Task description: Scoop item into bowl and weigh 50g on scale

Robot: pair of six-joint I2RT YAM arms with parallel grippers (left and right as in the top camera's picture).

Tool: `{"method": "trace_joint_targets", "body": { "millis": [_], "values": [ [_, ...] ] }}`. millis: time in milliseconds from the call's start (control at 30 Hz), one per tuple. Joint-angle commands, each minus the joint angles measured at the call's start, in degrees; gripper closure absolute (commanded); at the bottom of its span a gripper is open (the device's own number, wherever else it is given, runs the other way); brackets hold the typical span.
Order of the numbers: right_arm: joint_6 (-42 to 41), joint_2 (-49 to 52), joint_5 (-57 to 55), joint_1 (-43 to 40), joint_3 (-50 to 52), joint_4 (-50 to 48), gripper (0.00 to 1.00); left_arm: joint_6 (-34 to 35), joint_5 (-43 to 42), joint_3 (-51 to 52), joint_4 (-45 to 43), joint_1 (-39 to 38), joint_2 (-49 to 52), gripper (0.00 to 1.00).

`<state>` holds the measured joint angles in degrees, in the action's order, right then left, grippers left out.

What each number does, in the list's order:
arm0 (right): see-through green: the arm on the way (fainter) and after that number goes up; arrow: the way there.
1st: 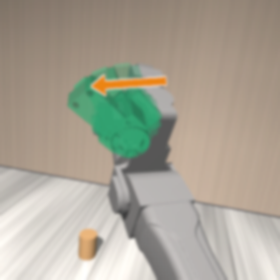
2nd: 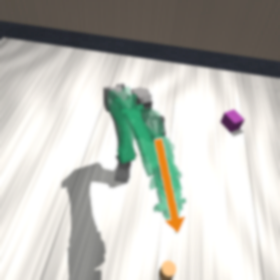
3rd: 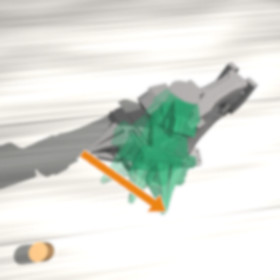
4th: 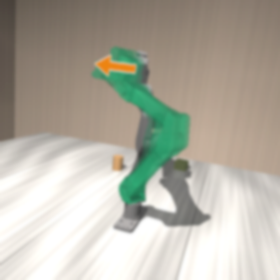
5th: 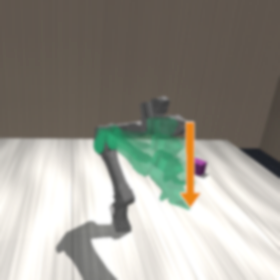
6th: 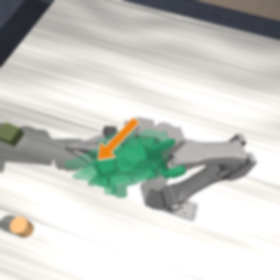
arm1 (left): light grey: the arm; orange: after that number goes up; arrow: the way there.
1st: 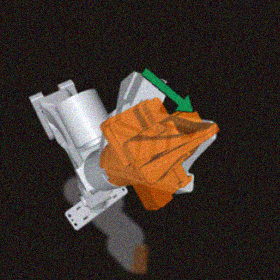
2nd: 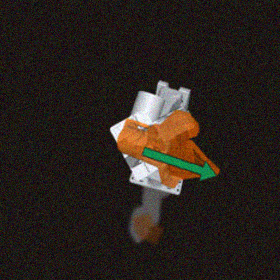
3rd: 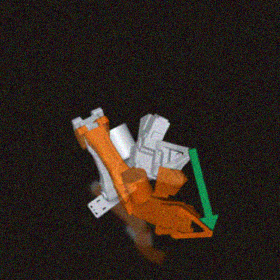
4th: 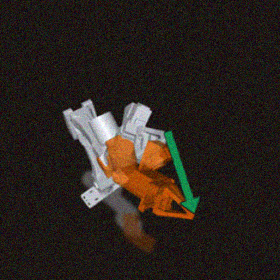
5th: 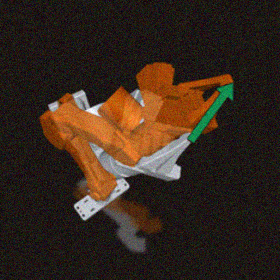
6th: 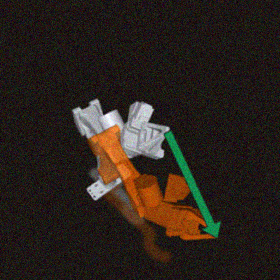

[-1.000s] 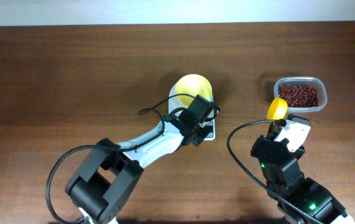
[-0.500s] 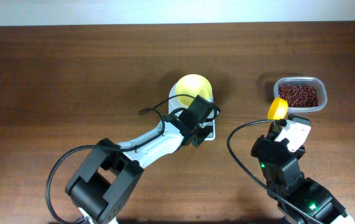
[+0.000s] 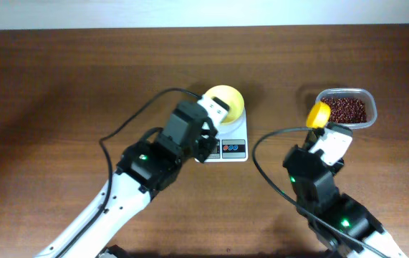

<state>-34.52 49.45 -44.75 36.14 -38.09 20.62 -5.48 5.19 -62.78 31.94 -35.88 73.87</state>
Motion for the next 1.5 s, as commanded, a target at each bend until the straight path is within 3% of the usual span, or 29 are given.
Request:
{"method": "trace_joint_targets", "body": {
  "millis": [0, 67, 233, 333, 433, 1100, 1467],
  "values": [
    [-0.28, 9.84, -0.94, -0.26, -1.11, -7.69, 0.96, -0.39, 4.31, -0.33, 0.28, 5.92, -0.7, 0.45],
    [-0.28, 13.64, 0.0, -1.49, -2.56, -9.75, 0.96, -0.39, 4.31, -0.33, 0.2, 8.9, -0.7, 0.35],
    [-0.31, 16.72, 18.34, -12.83, -8.33, -7.34, 0.96, -0.42, 4.31, -0.33, -0.02, 14.75, -0.7, 0.14],
    [-0.28, 16.79, 22.12, -16.7, -8.33, -6.73, 0.96, -0.42, 4.28, -0.31, 0.07, 16.59, -0.7, 0.11],
    [-0.28, 16.79, 27.85, -17.09, -8.33, -3.02, 0.96, -0.44, 4.31, -0.31, 0.07, 16.98, -0.7, 0.01],
    [6.95, 19.06, 28.06, -17.16, -8.33, -3.78, 0.96, -0.44, 4.28, -0.31, 1.16, 16.98, -0.7, 0.01],
    [8.85, 13.79, 33.73, -17.16, -17.35, 20.11, 0.96, -0.42, 4.07, -0.31, 1.31, 16.92, -0.7, 0.01]
  ]
}}
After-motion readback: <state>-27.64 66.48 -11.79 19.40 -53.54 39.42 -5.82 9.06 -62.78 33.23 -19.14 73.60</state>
